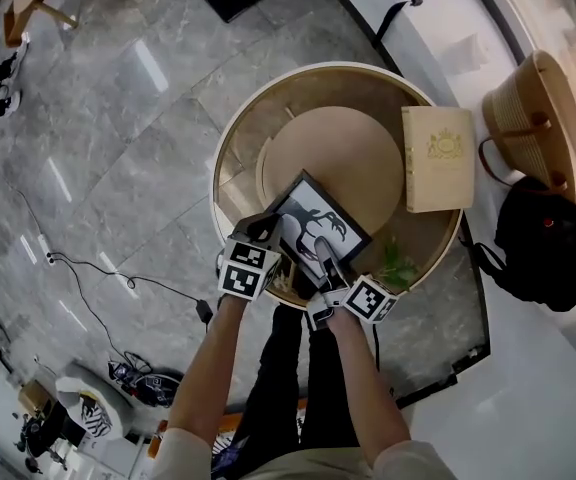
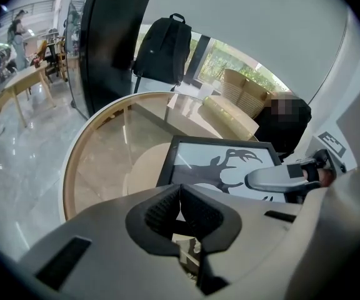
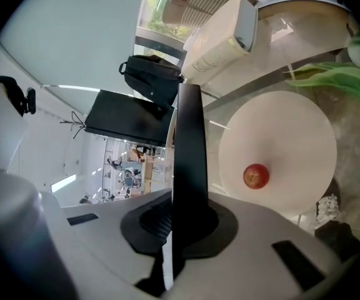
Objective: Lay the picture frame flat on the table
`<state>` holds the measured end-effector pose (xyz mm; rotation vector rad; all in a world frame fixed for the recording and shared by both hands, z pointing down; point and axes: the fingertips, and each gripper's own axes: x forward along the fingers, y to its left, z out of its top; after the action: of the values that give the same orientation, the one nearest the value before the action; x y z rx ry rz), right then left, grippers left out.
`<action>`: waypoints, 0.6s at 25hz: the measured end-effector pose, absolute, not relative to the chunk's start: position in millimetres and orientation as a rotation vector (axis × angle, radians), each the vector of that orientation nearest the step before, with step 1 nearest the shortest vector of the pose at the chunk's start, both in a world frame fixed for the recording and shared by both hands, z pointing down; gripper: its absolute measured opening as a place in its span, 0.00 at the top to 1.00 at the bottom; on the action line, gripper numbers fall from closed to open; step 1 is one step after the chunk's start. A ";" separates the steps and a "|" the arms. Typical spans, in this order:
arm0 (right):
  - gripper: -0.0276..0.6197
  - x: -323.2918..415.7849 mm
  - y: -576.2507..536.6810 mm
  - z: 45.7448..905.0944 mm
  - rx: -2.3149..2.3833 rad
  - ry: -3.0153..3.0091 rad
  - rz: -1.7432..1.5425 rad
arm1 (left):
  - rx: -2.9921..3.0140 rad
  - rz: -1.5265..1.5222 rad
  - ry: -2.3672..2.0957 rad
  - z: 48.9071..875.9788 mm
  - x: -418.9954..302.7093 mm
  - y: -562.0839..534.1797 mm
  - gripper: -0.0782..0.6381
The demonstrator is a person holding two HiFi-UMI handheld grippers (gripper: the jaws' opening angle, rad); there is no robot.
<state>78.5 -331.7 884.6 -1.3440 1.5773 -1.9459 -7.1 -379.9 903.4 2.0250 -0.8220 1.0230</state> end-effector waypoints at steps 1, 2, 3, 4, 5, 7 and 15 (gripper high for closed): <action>0.90 79.3 -333.0 886.5 -1.339 1.579 -1.947 | 2.021 1.033 -0.828 907.4 -5.1 -381.9 0.86; 0.90 80.1 -333.9 888.4 -1.334 1.581 -1.948 | 2.012 1.050 -0.836 912.1 -4.1 -382.8 0.86; 0.90 80.9 -334.8 890.0 -1.327 1.583 -1.951 | 2.004 1.070 -0.843 916.5 -3.2 -383.4 0.86; 0.89 82.0 -335.9 891.5 -1.322 1.584 -1.952 | 2.000 1.088 -0.848 919.6 -1.8 -384.3 0.86; 0.89 84.1 -336.4 893.4 -1.322 1.584 -1.953 | 1.999 1.099 -0.851 921.3 0.6 -385.7 0.86; 0.89 89.1 -334.8 898.1 -1.323 1.575 -1.958 | 1.992 1.101 -0.855 922.7 5.8 -387.6 0.86; 0.89 94.2 -330.9 903.5 -1.332 1.562 -2.033 | 1.941 1.043 -0.900 926.3 6.3 -391.2 0.86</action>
<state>94.2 -330.9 903.5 -1.3321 1.5624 -2.0335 6.3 -391.2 926.3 1.9407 -0.9002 1.0432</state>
